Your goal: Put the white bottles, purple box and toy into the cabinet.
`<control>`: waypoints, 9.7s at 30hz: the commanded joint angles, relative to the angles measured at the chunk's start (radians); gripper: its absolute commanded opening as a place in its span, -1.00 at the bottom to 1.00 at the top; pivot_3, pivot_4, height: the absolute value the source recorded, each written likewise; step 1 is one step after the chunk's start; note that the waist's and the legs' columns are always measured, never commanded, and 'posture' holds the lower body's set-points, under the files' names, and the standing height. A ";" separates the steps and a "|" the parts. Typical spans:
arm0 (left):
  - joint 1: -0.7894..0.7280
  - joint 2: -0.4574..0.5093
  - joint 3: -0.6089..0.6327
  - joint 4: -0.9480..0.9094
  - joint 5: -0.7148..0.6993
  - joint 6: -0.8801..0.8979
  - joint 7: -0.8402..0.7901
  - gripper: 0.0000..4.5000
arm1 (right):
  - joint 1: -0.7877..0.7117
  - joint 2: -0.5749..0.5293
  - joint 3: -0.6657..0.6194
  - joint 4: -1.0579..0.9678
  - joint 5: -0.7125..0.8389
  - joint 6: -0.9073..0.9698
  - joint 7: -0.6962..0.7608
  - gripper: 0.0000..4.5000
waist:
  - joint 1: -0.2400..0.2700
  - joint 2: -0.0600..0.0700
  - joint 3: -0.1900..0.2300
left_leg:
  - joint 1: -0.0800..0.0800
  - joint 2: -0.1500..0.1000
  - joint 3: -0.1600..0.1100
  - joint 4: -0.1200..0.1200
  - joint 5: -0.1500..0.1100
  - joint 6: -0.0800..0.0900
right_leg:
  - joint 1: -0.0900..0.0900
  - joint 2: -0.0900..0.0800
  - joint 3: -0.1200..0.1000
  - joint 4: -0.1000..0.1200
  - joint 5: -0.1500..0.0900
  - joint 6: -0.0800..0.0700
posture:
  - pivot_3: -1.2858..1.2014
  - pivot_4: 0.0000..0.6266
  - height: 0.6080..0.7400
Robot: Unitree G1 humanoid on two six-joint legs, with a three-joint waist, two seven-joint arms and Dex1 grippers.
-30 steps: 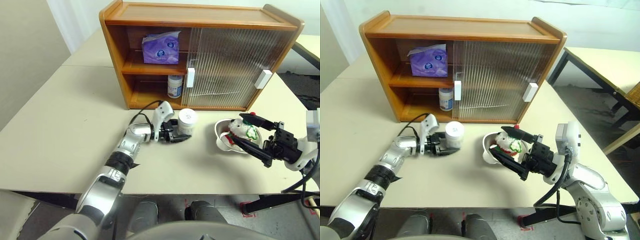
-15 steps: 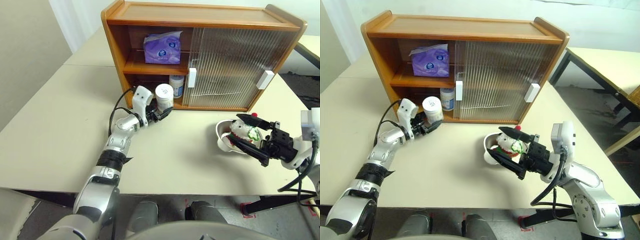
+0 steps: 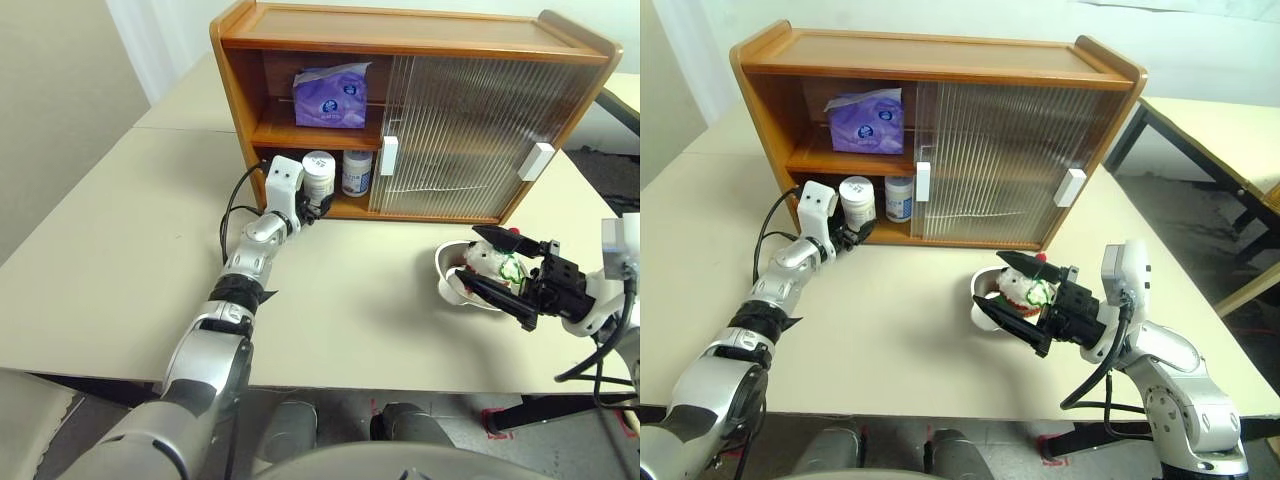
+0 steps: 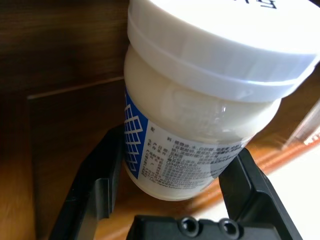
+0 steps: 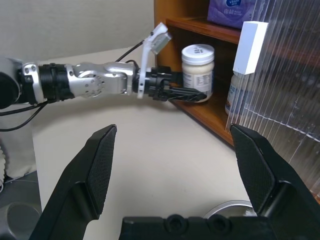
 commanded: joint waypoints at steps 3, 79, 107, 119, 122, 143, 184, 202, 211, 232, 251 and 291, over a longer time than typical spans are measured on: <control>-0.045 -0.017 0.001 0.050 0.015 -0.027 0.038 0.38 | 0.003 -0.007 -0.001 -0.020 -0.001 0.007 -0.012 1.00 | -0.002 0.000 0.000 | 0.000 0.000 0.000 0.000 0.000 0.000 | 0.000 0.000 0.000 0.000 0.000 0.000 | 0.10 -1.00 1.00; -0.072 -0.029 0.048 0.151 0.013 -0.006 0.115 0.99 | 0.013 0.014 0.008 -0.023 -0.009 -0.010 -0.035 1.00 | -0.014 0.000 0.000 | 0.001 -0.003 0.000 0.001 0.005 0.003 | 0.002 0.000 0.000 0.000 0.003 0.005 | 0.10 -0.99 1.00; 0.370 0.122 -0.013 -0.856 -0.219 0.445 -0.239 0.99 | -0.055 0.041 -0.054 0.034 -0.045 -0.002 -0.214 1.00 | -0.003 0.000 0.000 | 0.001 -0.002 -0.001 -0.001 0.005 0.003 | 0.001 -0.001 0.001 0.001 0.004 -0.001 | 0.13 -0.94 1.00; 0.248 0.097 -0.101 -0.954 -0.336 0.448 -0.404 0.42 | -0.015 0.012 -0.084 0.015 0.061 0.055 -0.144 0.83 | 0.005 -0.002 0.001 | 0.000 -0.001 -0.002 -0.001 0.004 0.001 | 0.000 -0.001 0.001 0.000 0.004 -0.002 | 0.12 -0.96 1.00; 0.199 0.076 -0.148 -0.907 -0.280 0.376 -0.402 -0.06 | -0.014 0.013 -0.078 0.016 0.041 0.043 -0.143 0.80 | 0.003 -0.002 0.001 | 0.000 -0.001 -0.002 -0.001 0.004 0.001 | 0.000 -0.001 0.001 0.000 0.004 -0.002 | 0.12 -0.97 1.00; -0.025 -0.162 -0.254 -0.466 -0.020 0.146 -0.187 -0.99 | -0.010 0.006 -0.064 0.006 0.007 0.039 -0.119 1.00 | -0.007 -0.002 0.001 | -0.001 -0.002 -0.002 0.000 0.003 0.003 | 0.001 -0.001 0.001 -0.002 0.003 0.002 | 0.10 -0.99 1.00; -0.047 -0.075 -0.220 -0.482 0.123 0.222 0.017 -0.99 | -0.027 0.009 -0.034 0.003 -0.016 0.037 -0.118 1.00 | -0.019 -0.001 0.001 | 0.000 -0.003 -0.001 -0.001 0.003 0.004 | 0.002 -0.001 0.001 -0.003 0.003 0.004 | 0.11 -0.97 1.00; 0.024 0.016 -0.184 -0.572 0.114 0.289 0.029 -0.99 | -0.050 0.010 -0.015 0.023 -0.026 0.028 -0.111 1.00 | -0.025 -0.001 0.001 | 0.003 -0.003 -0.001 -0.001 0.005 0.004 | 0.003 -0.001 0.001 0.001 0.004 0.003 | 0.12 -0.99 1.00; 0.059 0.069 -0.155 -0.612 0.109 0.317 0.035 -0.99 | -0.054 0.010 -0.013 0.028 -0.022 0.031 -0.096 1.00 | -0.029 -0.001 0.001 | 0.011 -0.003 -0.001 -0.002 0.005 0.003 | 0.009 -0.001 0.001 0.001 0.004 0.003 | 0.13 -1.00 1.00; 0.115 0.169 -0.076 -0.660 0.105 0.367 0.070 -0.99 | -0.091 0.009 0.013 0.061 -0.027 0.031 -0.075 1.00 | -0.030 -0.001 0.001 | 0.016 -0.002 -0.002 -0.006 0.006 0.002 | 0.011 0.000 0.002 0.001 0.004 0.001 | 0.16 -1.00 1.00; 0.162 0.231 -0.009 -0.671 0.096 0.388 0.101 -0.99 | -0.109 0.015 0.034 0.077 -0.034 0.030 -0.064 1.00 | -0.011 -0.001 0.002 | 0.017 -0.002 -0.003 -0.018 0.012 -0.004 | 0.007 0.000 0.002 0.001 0.004 -0.002 | 0.18 -0.99 1.00; 0.199 0.230 0.028 -0.712 -0.015 0.238 0.026 -0.60 | -0.110 0.019 0.009 0.104 -0.043 0.050 -0.088 1.00 | 0.006 -0.003 0.003 | 0.015 -0.001 -0.007 -0.023 0.014 -0.009 | 0.001 0.002 0.002 0.001 0.006 -0.008 | 0.18 -1.00 1.00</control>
